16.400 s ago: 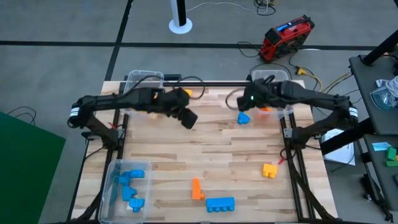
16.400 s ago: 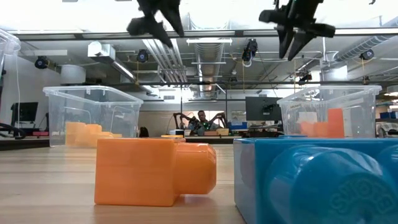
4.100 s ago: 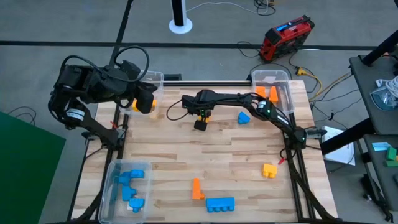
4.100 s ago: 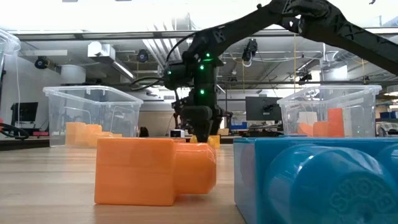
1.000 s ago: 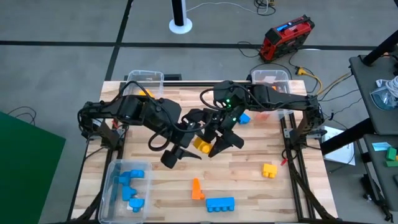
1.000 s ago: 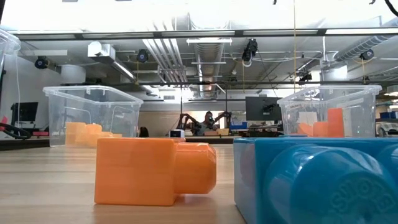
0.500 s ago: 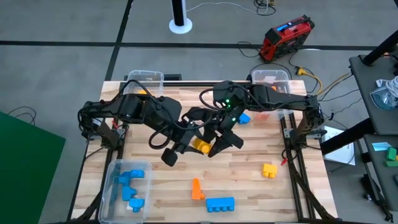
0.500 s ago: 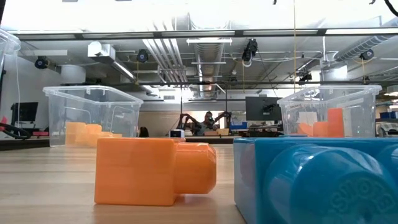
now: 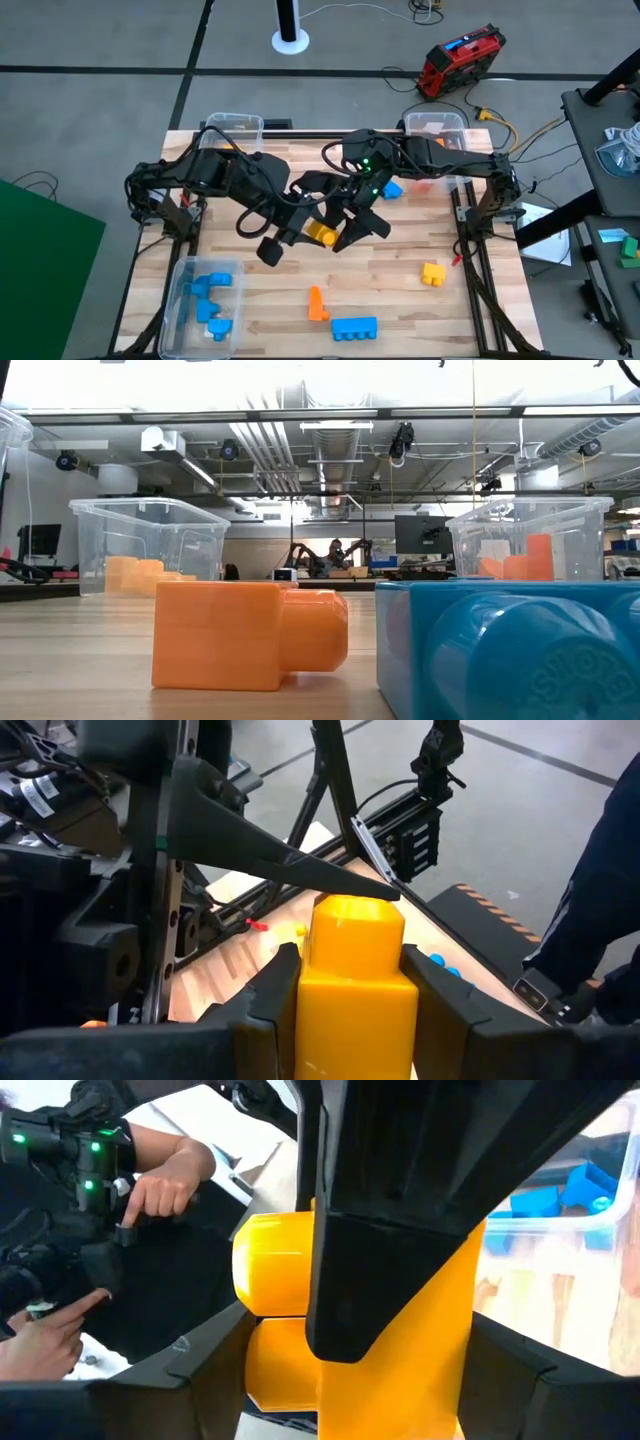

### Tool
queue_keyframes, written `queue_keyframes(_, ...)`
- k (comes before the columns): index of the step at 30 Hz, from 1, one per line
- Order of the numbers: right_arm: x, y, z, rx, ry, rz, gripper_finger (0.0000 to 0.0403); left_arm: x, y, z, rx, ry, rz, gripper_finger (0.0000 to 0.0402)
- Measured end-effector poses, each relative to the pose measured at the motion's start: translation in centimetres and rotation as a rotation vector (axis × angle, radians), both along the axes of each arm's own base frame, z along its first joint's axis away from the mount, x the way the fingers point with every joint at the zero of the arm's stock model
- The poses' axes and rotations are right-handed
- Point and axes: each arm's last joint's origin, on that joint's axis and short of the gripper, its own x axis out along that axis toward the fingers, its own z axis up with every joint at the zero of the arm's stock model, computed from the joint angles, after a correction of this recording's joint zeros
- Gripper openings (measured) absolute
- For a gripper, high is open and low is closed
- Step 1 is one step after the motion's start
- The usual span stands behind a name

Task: Sort blocks
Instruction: Put the top yellow game piece into the top left transparent bin

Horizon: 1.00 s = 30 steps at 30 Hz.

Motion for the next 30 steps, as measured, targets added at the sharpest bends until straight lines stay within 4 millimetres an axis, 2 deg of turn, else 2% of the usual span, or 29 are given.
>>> queue_keyframes(3, 0.0, 0.0, 0.1, 0.000, -0.010, 0.000, 0.0264, -0.1, 0.0, 0.0, -0.001, 0.002, 0.002, 0.0110)
queue_keyframes(7, 0.1, -0.4, 0.2, 0.000, -0.015, -0.018, 0.0359, -0.2, 0.1, 0.0, -0.019, 0.017, 0.016, 0.0109)
queue_keyframes(9, 0.0, -0.7, 0.2, 0.008, -0.003, -0.029, 0.0384, -0.2, 0.2, 0.0, -0.019, 0.022, 0.026, 0.0109)
queue_keyframes(17, -0.7, -2.9, -0.7, 0.022, 0.143, -0.093, 0.0355, -1.7, 0.8, -0.1, -0.005, 0.111, 0.132, 0.0109)
queue_keyframes(22, -1.8, -5.3, -2.1, -0.015, 0.340, -0.238, 0.0341, -3.7, 2.0, -0.1, -0.004, 0.215, 0.314, 0.0109)
queue_keyframes(24, -2.4, -6.4, -2.7, -0.081, 0.430, -0.349, 0.0336, -4.8, 3.3, -0.4, -0.022, 0.296, 0.465, 0.0110)
queue_keyframes(27, -3.5, -8.0, -3.7, -0.230, 0.557, -0.525, 0.0329, -6.2, 6.3, -1.3, -0.088, 0.467, 0.730, 0.0121)
queue_keyframes(30, -4.2, -9.2, -4.2, -0.378, 0.645, -0.704, 0.0323, -6.3, 9.7, -1.9, -0.206, 0.483, 0.928, 0.0124)
